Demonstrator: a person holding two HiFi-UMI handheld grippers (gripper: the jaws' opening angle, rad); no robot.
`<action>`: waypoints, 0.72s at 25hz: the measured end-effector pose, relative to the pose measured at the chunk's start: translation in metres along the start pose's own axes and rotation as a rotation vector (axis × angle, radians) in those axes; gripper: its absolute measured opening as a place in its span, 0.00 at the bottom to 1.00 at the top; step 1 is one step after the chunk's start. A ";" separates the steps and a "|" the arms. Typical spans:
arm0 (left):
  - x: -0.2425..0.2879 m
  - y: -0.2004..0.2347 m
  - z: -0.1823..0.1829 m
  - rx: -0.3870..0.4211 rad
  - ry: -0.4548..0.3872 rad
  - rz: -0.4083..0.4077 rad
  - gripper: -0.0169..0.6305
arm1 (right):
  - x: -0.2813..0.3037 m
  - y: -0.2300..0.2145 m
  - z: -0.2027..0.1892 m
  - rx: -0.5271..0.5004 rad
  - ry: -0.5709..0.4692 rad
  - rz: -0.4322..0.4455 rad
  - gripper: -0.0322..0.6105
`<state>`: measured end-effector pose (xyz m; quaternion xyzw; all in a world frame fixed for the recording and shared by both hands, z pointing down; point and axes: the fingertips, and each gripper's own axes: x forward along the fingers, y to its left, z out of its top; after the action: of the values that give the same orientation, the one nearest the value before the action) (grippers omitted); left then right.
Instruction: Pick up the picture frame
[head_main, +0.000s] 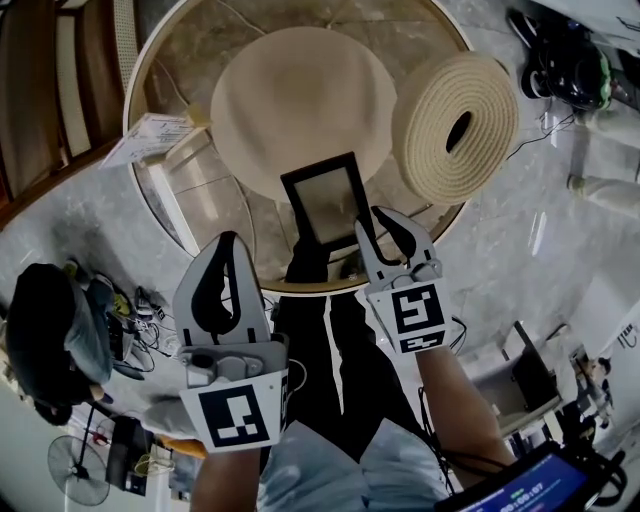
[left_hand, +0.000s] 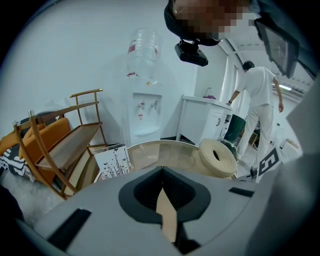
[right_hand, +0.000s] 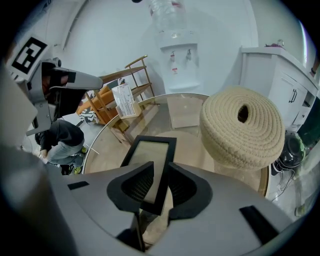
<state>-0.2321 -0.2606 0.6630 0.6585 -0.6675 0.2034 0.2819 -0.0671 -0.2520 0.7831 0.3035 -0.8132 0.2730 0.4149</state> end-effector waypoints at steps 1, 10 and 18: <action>0.001 0.000 -0.002 0.000 0.006 -0.002 0.05 | 0.002 0.000 -0.002 0.004 0.006 -0.002 0.21; 0.012 0.001 -0.013 -0.001 0.032 -0.015 0.05 | 0.023 -0.011 -0.022 0.040 0.042 -0.022 0.23; 0.014 0.006 -0.016 0.002 0.039 -0.015 0.05 | 0.031 -0.010 -0.031 0.074 0.032 0.028 0.22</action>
<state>-0.2361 -0.2603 0.6846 0.6597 -0.6566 0.2146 0.2960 -0.0592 -0.2453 0.8268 0.3028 -0.8000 0.3135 0.4122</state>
